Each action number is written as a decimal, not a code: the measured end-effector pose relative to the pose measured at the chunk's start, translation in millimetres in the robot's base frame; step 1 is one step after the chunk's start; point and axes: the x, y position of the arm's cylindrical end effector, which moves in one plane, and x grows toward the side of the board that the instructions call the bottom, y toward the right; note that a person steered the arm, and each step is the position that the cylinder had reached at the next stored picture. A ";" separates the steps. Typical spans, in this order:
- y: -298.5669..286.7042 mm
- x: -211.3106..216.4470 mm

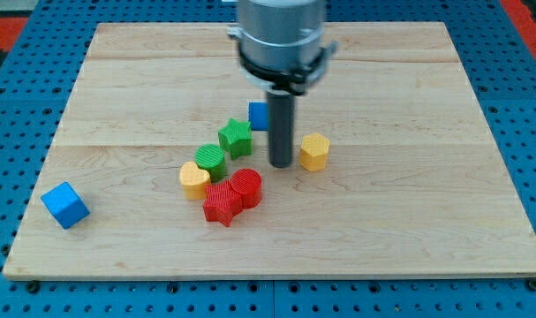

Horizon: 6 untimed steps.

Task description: Push the yellow hexagon to the top right of the board

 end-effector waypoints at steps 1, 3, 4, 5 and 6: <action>36.7 -1.2; 80.8 -46.0; 97.9 -24.3; 103.8 -64.6; 134.5 -115.2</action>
